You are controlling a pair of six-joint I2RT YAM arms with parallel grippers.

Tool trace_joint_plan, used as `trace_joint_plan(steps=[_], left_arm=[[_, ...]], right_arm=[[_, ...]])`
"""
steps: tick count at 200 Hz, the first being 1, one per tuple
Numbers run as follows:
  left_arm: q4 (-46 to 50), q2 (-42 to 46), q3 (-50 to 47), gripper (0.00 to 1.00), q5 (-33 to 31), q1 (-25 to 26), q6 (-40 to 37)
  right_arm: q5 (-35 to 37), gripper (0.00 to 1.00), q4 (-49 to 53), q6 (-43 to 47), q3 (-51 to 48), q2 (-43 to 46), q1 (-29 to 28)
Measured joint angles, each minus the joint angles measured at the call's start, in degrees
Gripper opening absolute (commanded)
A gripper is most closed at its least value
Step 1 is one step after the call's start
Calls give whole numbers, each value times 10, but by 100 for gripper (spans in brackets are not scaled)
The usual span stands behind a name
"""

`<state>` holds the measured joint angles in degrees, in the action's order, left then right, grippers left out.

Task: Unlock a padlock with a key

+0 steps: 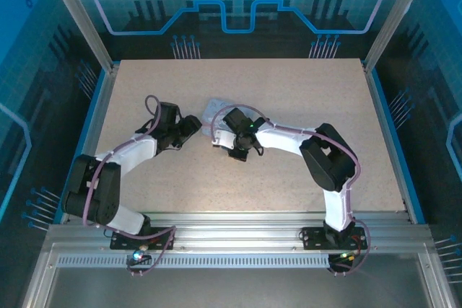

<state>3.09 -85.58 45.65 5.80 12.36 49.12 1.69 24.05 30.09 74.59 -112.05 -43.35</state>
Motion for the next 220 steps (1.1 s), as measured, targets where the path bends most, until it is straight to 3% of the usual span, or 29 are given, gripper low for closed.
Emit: trace_joint_plan(steps=[49,101,163,220], left_arm=[[-7,2,-1,66,21,0,0],[-5,81,-56,66,78,7,2],[47,157,-81,66,111,54,2],[71,172,-81,67,116,99,3]], right_arm=[[-2,0,-14,-6,-47,49,-17],[-1,0,-26,-30,-88,120,-21],[17,0,-26,-61,-115,186,-21],[43,0,-16,-96,-139,249,-3]])
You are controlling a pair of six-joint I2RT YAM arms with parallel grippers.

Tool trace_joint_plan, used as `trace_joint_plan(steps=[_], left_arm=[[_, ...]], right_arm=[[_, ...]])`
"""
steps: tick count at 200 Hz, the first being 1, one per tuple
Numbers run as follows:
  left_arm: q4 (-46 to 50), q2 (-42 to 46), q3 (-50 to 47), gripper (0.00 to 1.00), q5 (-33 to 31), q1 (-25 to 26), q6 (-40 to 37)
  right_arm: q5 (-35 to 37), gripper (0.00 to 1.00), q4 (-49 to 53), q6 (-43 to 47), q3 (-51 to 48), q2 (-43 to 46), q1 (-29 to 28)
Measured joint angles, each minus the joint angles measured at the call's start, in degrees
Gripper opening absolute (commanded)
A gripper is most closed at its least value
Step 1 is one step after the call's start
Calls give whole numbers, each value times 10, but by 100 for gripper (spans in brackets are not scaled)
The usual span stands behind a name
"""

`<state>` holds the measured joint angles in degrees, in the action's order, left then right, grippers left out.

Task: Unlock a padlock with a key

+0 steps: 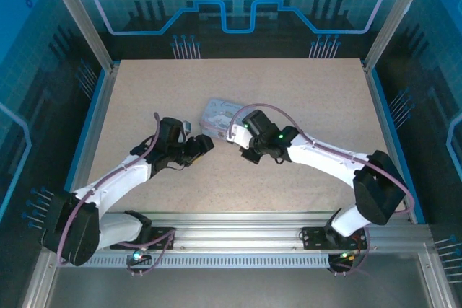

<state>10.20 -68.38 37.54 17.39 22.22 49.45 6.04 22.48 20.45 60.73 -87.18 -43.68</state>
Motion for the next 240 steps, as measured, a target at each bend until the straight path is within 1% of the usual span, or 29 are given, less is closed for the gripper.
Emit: trace_joint_plan(steps=[59,109,136,169,208,240], left_arm=[[-2,-9,9,67,-7,59,13],[-17,-47,29,67,-17,96,27],[-28,-63,38,67,-24,110,31],[-34,-76,43,68,-26,119,33],[-41,-82,43,68,-28,122,42],[-41,-82,43,68,-30,122,46]], right_arm=[[21,0,17,-52,-18,68,64],[48,0,30,-112,-28,70,124],[58,0,37,-140,-28,50,146],[64,0,47,-172,-27,4,163],[75,0,54,-192,-14,-66,168],[75,0,56,-205,-2,-106,172]])
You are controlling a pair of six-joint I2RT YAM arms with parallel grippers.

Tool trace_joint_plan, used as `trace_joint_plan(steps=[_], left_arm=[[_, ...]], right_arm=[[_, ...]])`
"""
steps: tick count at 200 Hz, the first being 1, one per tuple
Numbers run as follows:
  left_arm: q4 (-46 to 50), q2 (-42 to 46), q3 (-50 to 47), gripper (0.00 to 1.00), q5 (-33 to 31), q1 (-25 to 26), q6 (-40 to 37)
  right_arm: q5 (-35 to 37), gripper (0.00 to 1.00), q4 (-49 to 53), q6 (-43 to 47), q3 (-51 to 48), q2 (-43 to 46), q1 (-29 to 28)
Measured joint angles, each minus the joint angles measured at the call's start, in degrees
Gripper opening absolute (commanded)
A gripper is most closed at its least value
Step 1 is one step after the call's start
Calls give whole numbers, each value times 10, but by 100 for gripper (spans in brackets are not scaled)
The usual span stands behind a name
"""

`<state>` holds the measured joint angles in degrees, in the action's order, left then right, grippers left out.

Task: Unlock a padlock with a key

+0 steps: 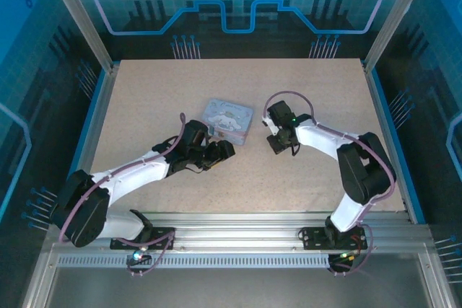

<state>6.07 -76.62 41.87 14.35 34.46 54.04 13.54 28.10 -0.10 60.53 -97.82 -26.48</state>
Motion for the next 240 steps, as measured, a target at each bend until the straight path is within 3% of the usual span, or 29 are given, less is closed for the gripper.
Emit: trace_joint_plan(steps=[19,66,98,165,177,180,184,188,189,192,240], left_arm=[[0,0,0,69,-1,0,0],[-4,0,0,69,-2,0,0],[-4,0,0,70,-4,0,0],[42,37,1,81,-26,-17,-21],[56,52,3,92,-28,-33,-31],[60,56,4,98,-28,-37,-33],[67,61,6,99,-29,-43,-37],[73,66,8,99,-30,-48,-46],[75,68,9,99,-31,-50,-49],[79,72,10,99,-32,-54,-46],[176,122,59,99,-80,-100,-143]], right_arm=[[2,2,6,-8,11,-16,5],[12,21,20,-32,30,-33,15],[13,27,34,-42,30,-24,15],[16,46,57,-68,25,135,14],[14,50,57,-76,14,166,15],[12,52,56,-78,10,175,15],[11,56,55,-80,4,187,15],[10,79,55,-87,-2,197,15],[10,89,55,-87,-3,199,15],[8,99,54,-85,-8,207,15],[1,100,42,-123,-77,303,15]])
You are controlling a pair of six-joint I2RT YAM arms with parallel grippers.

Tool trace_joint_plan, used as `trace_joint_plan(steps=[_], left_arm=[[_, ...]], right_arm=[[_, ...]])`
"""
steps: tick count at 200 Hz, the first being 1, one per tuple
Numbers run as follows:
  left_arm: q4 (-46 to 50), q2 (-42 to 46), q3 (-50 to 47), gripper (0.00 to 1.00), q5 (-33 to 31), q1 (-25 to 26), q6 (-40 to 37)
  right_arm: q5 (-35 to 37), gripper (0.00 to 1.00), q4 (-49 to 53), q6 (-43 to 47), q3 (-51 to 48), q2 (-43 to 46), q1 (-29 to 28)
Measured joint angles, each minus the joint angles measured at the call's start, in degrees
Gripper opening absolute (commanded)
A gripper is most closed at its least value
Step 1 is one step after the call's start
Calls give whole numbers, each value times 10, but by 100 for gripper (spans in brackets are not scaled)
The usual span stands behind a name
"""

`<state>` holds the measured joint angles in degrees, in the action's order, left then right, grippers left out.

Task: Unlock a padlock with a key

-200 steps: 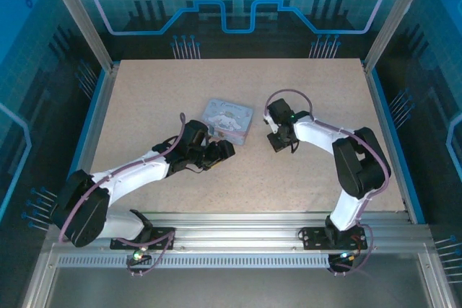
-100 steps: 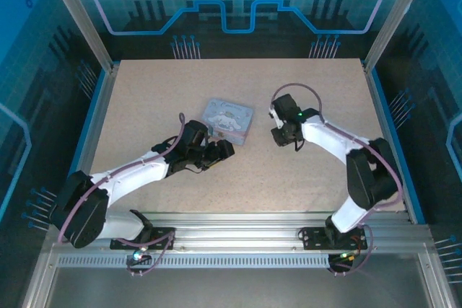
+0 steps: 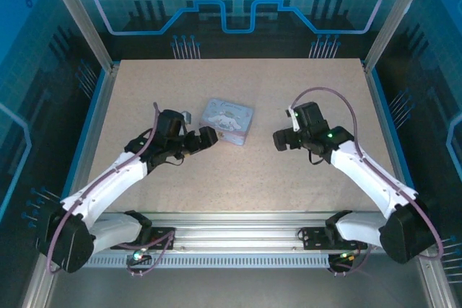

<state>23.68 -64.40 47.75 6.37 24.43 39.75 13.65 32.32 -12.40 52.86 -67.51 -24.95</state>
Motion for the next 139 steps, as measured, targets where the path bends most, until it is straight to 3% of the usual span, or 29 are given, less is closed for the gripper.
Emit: trace_joint_plan(steps=[41,73,104,139], left_arm=[[50,48,19,99,-148,-29,-115],[-37,98,-49,99,-268,-70,-242],[-161,92,-134,99,-289,-135,-343],[-355,-44,-198,99,-274,-209,-354]], right_arm=[[69,100,-68,-12,-77,70,4],[145,100,-231,36,-180,84,22],[177,100,-365,70,-229,20,76],[180,100,-535,103,-252,-82,112]])
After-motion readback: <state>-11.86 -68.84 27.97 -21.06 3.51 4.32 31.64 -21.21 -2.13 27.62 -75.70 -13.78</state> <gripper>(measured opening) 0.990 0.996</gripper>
